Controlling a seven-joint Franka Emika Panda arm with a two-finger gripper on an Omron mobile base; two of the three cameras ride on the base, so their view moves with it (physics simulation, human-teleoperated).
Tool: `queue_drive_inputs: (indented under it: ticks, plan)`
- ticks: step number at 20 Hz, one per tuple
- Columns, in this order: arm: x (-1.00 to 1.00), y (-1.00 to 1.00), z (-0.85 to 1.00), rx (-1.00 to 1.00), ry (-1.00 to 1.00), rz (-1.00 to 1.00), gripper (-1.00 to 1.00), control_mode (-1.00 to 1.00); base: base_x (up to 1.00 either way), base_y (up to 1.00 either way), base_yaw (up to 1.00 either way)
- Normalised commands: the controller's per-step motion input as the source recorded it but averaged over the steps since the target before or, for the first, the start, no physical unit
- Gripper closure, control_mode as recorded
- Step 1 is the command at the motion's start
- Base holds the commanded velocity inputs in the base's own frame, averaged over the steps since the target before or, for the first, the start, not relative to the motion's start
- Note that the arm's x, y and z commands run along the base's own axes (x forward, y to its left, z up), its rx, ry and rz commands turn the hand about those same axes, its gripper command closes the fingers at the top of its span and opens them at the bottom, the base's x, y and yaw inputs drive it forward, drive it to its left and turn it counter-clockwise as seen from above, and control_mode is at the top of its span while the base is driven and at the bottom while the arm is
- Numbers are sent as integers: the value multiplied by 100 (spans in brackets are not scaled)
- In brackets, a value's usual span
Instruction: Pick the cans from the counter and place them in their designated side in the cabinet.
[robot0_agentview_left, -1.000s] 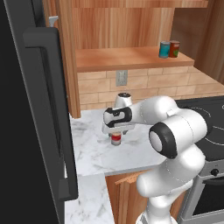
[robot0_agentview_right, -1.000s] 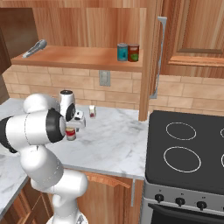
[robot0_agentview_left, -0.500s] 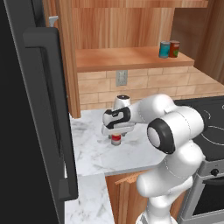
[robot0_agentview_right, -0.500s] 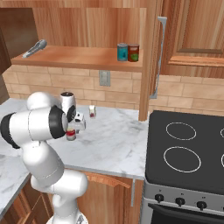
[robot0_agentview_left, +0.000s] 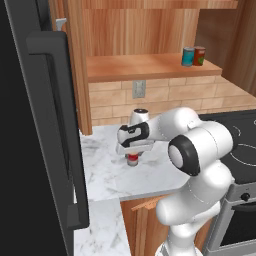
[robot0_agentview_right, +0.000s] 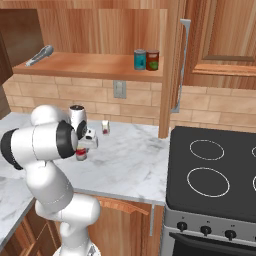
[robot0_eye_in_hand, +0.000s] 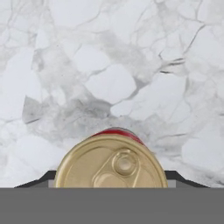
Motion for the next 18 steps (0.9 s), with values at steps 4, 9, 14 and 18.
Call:
queue_drive_inputs:
  ticks: [4, 9, 14, 18]
  plan:
    - [-4, 0, 28, 0, -2, -1, 100, -100, 0, 0, 0]
    - [-16, 0, 48, 1, -6, -1, 100, -100, 0, 0, 0]
    - [-12, 0, 54, 0, -6, -1, 100, -100, 0, 0, 0]
    - [-9, 0, 51, 0, -4, -1, 100, -100, 0, 0, 0]
